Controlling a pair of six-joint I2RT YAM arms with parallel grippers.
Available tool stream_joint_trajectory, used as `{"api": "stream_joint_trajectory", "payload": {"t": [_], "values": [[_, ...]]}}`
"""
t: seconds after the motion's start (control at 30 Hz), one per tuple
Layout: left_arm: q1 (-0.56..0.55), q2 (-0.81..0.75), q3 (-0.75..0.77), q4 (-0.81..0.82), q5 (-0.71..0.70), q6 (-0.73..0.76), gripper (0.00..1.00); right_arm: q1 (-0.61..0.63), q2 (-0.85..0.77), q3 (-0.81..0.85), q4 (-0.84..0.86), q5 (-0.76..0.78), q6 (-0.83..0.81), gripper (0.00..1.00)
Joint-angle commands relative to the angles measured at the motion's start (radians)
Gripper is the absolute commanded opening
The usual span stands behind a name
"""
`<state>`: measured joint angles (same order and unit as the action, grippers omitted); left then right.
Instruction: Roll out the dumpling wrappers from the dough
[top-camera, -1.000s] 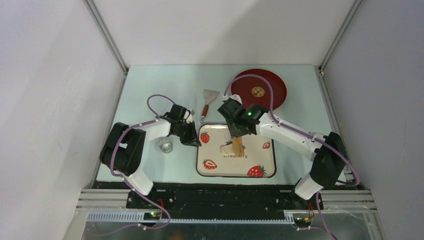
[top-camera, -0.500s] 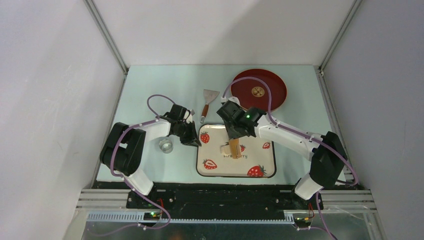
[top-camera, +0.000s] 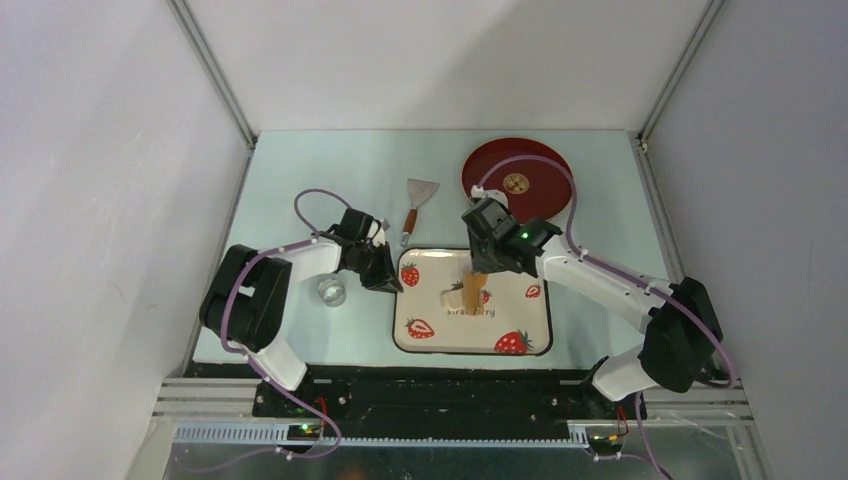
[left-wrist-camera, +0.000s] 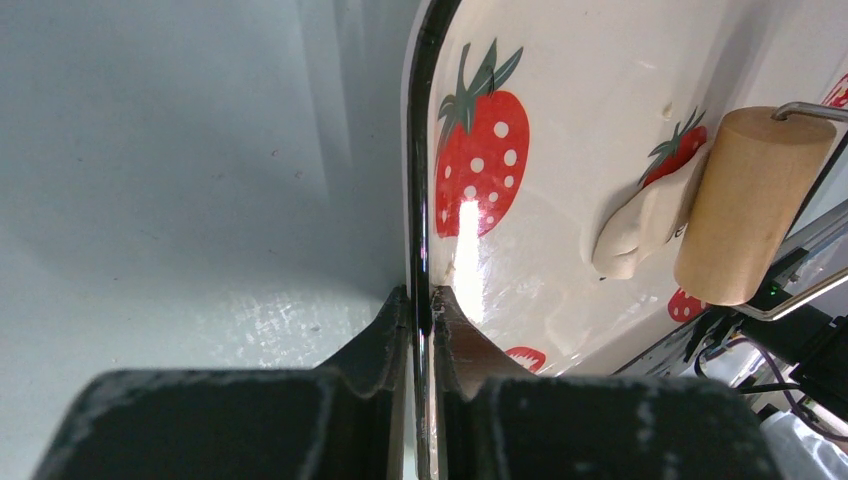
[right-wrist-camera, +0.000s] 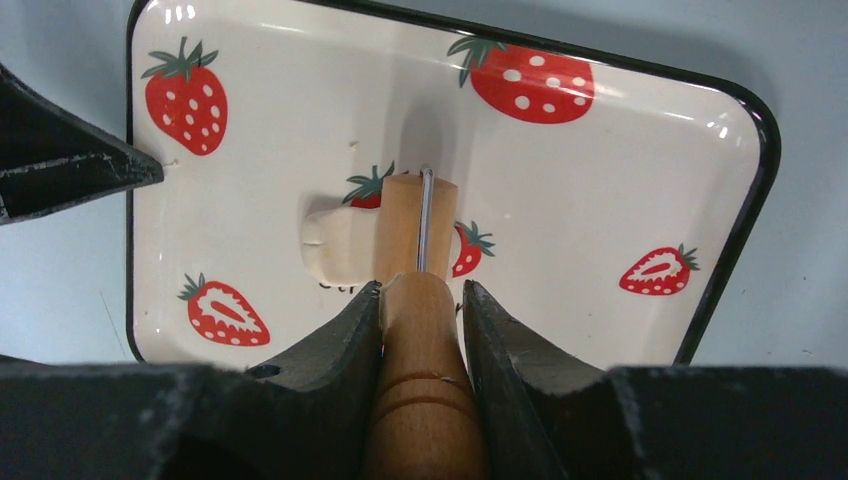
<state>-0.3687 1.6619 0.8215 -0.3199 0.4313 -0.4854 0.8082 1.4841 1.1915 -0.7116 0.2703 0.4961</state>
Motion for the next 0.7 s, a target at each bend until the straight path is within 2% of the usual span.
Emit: {"api": "stream_joint_trajectory", "payload": {"t": [0.0, 0.43, 0.67], "values": [[-0.018, 0.059, -0.041, -0.06, -0.131, 0.067, 0.0, -0.056, -0.005, -0.074, -0.11, 0.104, -0.039, 0.0], [-0.018, 0.059, -0.043, -0.06, -0.131, 0.064, 0.0, 0.018, 0.042, -0.147, -0.132, 0.144, 0.004, 0.0], [-0.018, 0.058, -0.043, -0.06, -0.134, 0.06, 0.0, -0.041, -0.024, -0.209, -0.131, 0.129, 0.032, 0.0]]}}
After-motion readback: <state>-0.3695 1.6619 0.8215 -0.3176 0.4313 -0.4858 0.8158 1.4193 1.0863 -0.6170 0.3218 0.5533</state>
